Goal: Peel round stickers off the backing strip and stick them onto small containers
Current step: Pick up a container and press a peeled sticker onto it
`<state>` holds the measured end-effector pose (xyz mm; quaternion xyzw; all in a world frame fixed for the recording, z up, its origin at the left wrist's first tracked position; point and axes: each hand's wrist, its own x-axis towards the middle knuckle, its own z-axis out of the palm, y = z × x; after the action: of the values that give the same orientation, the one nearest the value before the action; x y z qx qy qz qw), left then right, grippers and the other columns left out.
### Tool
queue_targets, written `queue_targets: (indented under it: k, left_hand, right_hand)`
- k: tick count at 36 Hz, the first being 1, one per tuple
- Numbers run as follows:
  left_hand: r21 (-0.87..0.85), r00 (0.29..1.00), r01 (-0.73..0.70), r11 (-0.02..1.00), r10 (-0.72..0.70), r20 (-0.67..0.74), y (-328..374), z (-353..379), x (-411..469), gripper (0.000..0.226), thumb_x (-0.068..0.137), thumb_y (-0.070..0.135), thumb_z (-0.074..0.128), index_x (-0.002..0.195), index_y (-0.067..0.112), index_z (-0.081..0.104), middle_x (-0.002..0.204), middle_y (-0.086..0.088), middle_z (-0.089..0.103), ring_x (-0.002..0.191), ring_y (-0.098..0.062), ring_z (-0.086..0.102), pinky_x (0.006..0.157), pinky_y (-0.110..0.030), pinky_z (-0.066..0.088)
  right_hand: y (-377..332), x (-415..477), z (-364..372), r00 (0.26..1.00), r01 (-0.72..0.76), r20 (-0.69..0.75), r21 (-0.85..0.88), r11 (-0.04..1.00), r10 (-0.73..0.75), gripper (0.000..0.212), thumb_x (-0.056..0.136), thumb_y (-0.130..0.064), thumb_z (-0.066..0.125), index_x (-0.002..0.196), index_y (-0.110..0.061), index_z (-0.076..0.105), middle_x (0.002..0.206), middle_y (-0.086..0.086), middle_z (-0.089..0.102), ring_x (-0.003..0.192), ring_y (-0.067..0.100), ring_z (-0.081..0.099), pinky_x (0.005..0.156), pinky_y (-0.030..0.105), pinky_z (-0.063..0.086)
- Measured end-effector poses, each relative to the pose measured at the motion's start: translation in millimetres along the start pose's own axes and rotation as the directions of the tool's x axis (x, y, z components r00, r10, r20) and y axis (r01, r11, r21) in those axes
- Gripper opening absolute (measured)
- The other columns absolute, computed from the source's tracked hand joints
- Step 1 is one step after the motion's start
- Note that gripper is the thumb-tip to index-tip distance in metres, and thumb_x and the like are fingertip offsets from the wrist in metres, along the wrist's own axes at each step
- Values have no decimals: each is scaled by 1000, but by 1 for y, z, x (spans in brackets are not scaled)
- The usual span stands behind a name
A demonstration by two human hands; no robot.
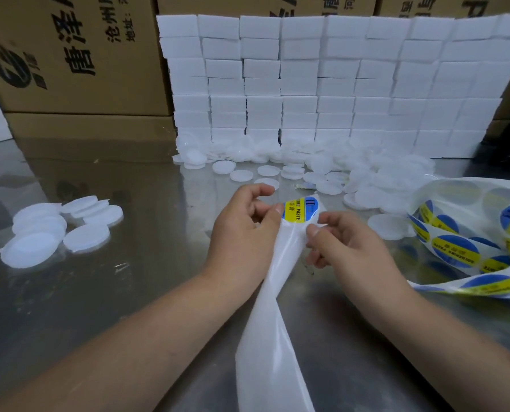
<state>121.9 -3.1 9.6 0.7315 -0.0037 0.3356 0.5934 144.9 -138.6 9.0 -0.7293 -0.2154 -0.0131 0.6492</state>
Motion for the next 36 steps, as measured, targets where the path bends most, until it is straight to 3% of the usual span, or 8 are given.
queue_targets:
  k: [4, 9, 13, 18, 24, 28, 32, 36]
  left_hand:
    - [37, 999, -43, 998, 42, 33, 0, 0, -3, 24, 87, 16, 59, 84, 39, 53, 69, 15, 62, 66, 1, 56, 66, -14, 44]
    - [139, 996, -53, 989, 41, 83, -3, 1, -3, 25, 86, 21, 60, 83, 44, 51, 70, 23, 58, 66, 2, 53, 65, -20, 45]
    - [184, 994, -43, 982, 24, 106, -5, 1, -3, 30, 82, 28, 59, 83, 56, 49, 71, 22, 59, 70, -6, 57, 70, -31, 49]
    - [262, 991, -63, 963, 29, 134, -8, 2, -3, 27, 81, 29, 59, 82, 54, 47, 74, 29, 58, 73, 1, 54, 72, -25, 44]
    - [304, 988, -75, 950, 28, 154, -8, 1, -4, 27, 84, 26, 60, 83, 49, 46, 74, 32, 56, 74, 4, 53, 68, -19, 40]
    - [326, 982, -71, 943, 9, 187, -8, 2, -4, 26, 84, 24, 59, 80, 46, 47, 71, 29, 56, 63, 4, 50, 60, -27, 46]
    - [346, 977, -19, 938, -56, 206, -7, 1, -4, 26, 84, 23, 59, 82, 45, 46, 74, 21, 58, 62, -3, 52, 65, -45, 54]
    - [404, 967, -47, 914, -60, 249, -9, 2, -3, 24, 82, 27, 62, 91, 43, 45, 73, 22, 60, 67, 3, 53, 67, -25, 49]
  right_hand:
    - [1, 0, 0, 997, 17, 76, 39, 999, -20, 7, 85, -12, 59, 88, -15, 64, 58, -11, 63, 53, -1, 57, 53, 10, 42]
    - [-2, -1, 1, 999, 2, 45, 164, 986, -9, 23, 84, 4, 55, 91, -17, 64, 73, -4, 70, 58, 3, 58, 51, 13, 43]
    - [-3, -1, 1, 999, 30, 19, 147, 989, -33, 23, 82, 0, 56, 88, -19, 67, 86, 13, 70, 73, 16, 59, 65, 26, 48]
    - [-2, 1, 1, 1000, -26, 20, 181, 983, 23, 22, 85, 2, 54, 90, -16, 66, 84, 1, 73, 78, 13, 66, 71, 26, 52]
    - [1, 3, -1, 998, -65, 34, 199, 978, 60, 37, 82, 10, 49, 109, -12, 60, 86, 1, 72, 64, 5, 62, 49, 15, 44]
    - [5, 5, -2, 995, -96, 16, 161, 982, 95, 46, 80, 10, 48, 117, -14, 57, 105, 3, 70, 97, 15, 65, 79, 32, 52]
    - [4, 5, -1, 994, -109, 44, 169, 980, 103, 36, 81, 8, 50, 105, -16, 63, 88, -1, 73, 74, 10, 67, 60, 20, 47]
    - [7, 8, -1, 990, -138, 0, 172, 975, 140, 25, 85, 2, 53, 105, -10, 63, 92, 8, 73, 86, 24, 68, 75, 35, 53]
